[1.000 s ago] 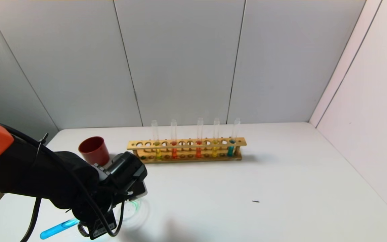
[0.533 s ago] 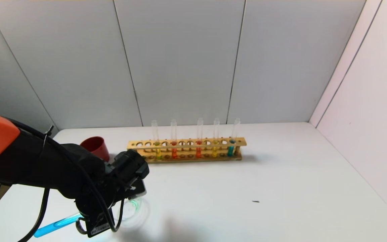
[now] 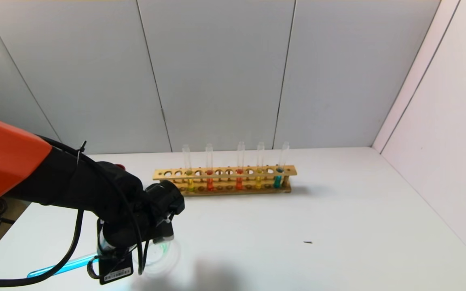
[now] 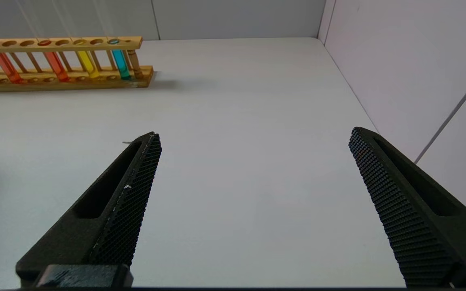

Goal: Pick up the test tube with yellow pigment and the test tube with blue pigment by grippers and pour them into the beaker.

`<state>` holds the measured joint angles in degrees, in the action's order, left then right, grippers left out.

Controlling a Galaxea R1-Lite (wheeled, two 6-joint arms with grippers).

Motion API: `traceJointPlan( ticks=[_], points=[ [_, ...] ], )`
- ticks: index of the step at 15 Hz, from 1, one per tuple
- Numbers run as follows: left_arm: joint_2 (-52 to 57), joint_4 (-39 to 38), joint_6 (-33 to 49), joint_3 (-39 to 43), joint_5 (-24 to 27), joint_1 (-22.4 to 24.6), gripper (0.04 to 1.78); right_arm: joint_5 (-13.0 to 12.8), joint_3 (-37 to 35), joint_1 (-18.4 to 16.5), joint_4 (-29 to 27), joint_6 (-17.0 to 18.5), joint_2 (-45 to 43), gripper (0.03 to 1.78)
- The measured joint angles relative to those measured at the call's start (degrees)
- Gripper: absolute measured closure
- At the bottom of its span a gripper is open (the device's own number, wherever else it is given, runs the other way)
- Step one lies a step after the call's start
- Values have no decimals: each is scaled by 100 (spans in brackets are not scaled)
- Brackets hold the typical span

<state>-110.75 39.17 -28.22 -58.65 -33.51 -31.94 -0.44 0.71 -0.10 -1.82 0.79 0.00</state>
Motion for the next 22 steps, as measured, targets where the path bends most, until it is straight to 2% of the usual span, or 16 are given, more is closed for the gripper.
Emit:
traceJointPlan(
  ticks=[14,22],
  points=[
    [-560,785,-16,-772,-413,-61,148,0,0,0,-2,-2,0,11],
    [-890,1854,5,-1545,-463,-157,148,0,0,0,0,-2,0,11]
  ],
)
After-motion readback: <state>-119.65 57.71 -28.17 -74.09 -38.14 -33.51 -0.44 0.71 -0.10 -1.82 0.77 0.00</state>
